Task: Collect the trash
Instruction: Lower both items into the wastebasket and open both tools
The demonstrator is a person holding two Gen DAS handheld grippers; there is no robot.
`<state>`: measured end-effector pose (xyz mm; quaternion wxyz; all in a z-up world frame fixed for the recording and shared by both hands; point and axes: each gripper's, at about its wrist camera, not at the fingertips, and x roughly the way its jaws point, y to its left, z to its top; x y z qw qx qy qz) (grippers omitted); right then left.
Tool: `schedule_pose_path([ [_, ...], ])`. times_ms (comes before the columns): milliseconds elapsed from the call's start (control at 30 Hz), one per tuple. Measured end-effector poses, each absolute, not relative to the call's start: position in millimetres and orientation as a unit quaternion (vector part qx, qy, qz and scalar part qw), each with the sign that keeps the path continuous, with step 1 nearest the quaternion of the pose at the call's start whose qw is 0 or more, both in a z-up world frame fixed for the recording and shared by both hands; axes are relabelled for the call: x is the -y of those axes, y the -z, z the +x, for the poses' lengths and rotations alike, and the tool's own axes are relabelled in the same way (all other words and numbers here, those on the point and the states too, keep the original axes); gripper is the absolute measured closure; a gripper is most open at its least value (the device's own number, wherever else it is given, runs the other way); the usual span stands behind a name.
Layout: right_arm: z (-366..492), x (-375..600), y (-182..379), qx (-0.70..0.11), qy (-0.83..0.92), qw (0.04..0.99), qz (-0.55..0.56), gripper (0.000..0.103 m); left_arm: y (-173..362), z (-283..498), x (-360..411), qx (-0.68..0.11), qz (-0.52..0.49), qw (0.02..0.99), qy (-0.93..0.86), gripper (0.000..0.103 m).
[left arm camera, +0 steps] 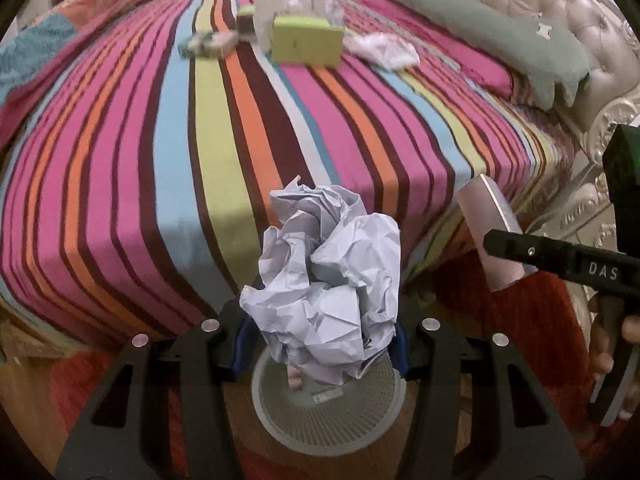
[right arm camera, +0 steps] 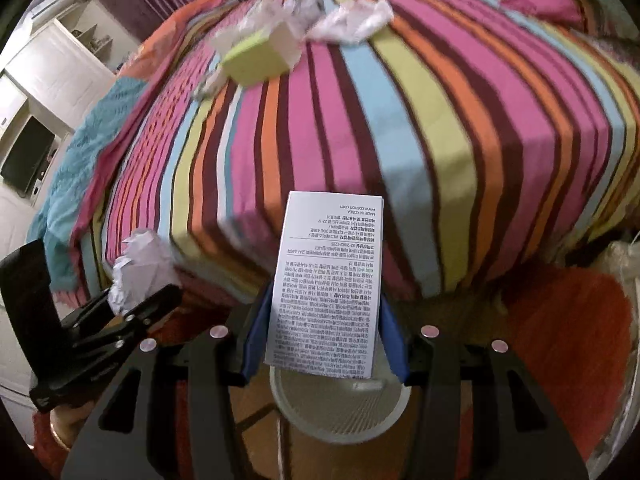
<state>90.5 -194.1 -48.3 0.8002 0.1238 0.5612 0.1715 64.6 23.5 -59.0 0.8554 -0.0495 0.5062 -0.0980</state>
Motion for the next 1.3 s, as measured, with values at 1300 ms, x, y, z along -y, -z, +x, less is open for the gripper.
schedule_pose_path([
  [1300,81.7,175.4,229.0,-0.806,-0.097,0.546,0.207,0.056,248.5,80.5,28.7,-0.796,0.004,0.598,0.092,0.051],
])
